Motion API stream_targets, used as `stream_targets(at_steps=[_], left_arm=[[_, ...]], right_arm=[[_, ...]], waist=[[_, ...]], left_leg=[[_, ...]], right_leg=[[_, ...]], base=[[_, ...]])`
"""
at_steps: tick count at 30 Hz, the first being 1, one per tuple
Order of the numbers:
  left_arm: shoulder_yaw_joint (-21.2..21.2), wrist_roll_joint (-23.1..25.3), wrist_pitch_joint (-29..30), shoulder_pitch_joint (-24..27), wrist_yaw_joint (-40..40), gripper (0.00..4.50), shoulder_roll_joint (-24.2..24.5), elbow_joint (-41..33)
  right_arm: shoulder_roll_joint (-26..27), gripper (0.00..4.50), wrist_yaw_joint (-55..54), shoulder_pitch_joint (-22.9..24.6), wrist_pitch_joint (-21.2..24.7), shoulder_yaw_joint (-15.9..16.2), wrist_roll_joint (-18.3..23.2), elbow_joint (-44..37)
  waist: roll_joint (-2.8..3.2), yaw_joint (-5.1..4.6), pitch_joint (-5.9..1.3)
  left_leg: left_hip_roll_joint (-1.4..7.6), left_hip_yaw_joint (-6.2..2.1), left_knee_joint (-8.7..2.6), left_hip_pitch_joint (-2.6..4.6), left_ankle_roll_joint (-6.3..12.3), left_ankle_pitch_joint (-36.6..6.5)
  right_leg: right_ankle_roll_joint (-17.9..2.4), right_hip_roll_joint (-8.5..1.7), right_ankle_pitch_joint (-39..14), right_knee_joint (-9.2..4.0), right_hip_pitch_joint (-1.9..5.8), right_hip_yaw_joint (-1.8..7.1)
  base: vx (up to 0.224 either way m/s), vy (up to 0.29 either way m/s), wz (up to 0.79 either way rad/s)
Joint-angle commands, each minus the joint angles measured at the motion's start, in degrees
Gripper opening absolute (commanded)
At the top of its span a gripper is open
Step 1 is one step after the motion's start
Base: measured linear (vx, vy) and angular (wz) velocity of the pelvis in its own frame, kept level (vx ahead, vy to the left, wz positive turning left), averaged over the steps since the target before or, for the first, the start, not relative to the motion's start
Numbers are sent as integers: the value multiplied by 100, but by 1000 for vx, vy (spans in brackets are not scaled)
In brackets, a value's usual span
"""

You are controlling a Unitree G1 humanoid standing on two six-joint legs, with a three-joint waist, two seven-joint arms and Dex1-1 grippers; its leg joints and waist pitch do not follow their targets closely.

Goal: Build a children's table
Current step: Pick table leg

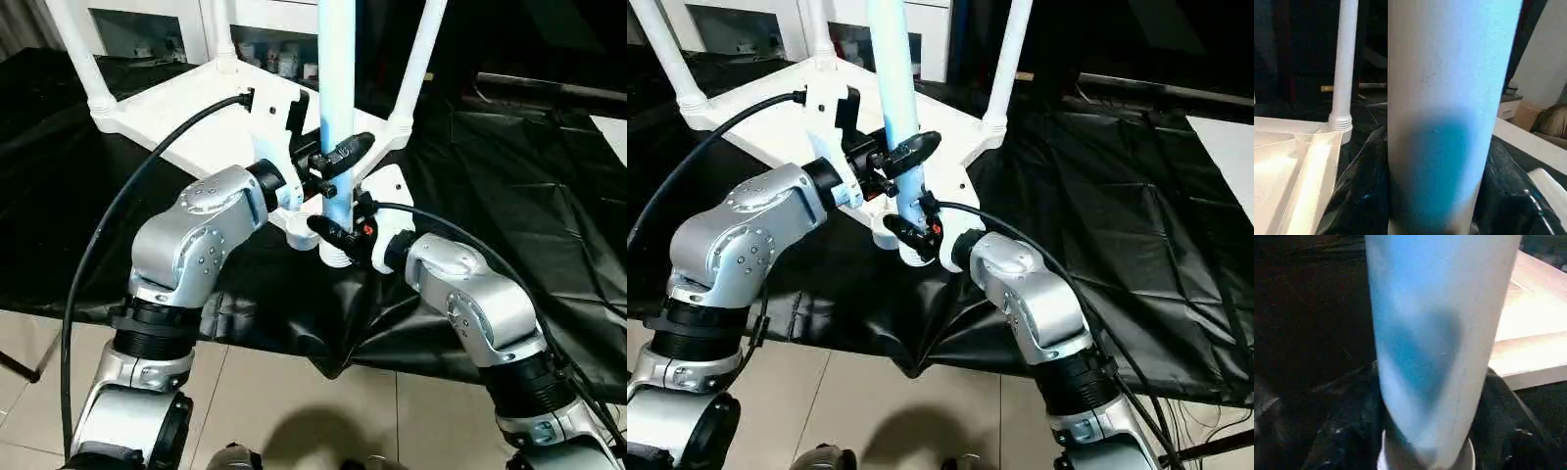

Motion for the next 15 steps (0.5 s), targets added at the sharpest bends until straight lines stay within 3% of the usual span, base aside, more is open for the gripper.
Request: stream_targets(at_steps=[1,5,8,10,11,13,15], left_arm=[[14,16,101,-98,-47,184,52,-36],[-35,-212,358,-64,-575,184,178,-103],[172,-951,754,-26,-1064,254,137,-219],[508,-1990,1159,14,-1672,265,81,-357],[508,-1990,1159,14,-1672,265,81,-357],[561,-2248,1203,78,-2025,302,133,-378],[562,-2466,1368,130,-2352,310,237,-394]], right_arm=[[-37,196,-3,-13,-121,-110,-59,51],[-43,189,223,16,-215,-146,13,-7],[-162,188,586,61,-273,-232,220,-81],[-486,188,1583,230,-319,-436,851,-319],[-486,188,1583,230,-319,-436,851,-319],[-567,187,1965,288,-157,-653,1265,-433],[-630,187,2212,293,37,-809,1563,-492]], waist=[[26,-16,-430],[31,-23,-429],[40,-36,-437],[27,-18,-430],[32,6,-437],[31,7,-432],[31,13,-421]], left_leg=[[340,-129,-361,87,83,-397],[340,-129,-363,85,98,-394],[338,-129,-357,91,91,-387],[330,-110,-340,78,191,-442],[336,-116,-337,84,236,-433],[339,-116,-340,85,339,-456],[338,-116,-346,82,363,-491]], right_leg=[[-980,-544,-300,-400,383,436],[-986,-548,-307,-400,383,436],[-1077,-553,-266,-384,388,429],[-1209,-552,-151,-374,407,431],[-1216,-557,-129,-377,410,428],[-1226,-556,-188,-396,403,425],[-1235,-554,-395,-410,397,420]], base=[[0,0,0],[0,0,0],[0,0,0],[0,0,0],[0,0,0],[0,0,0],[0,0,0]])
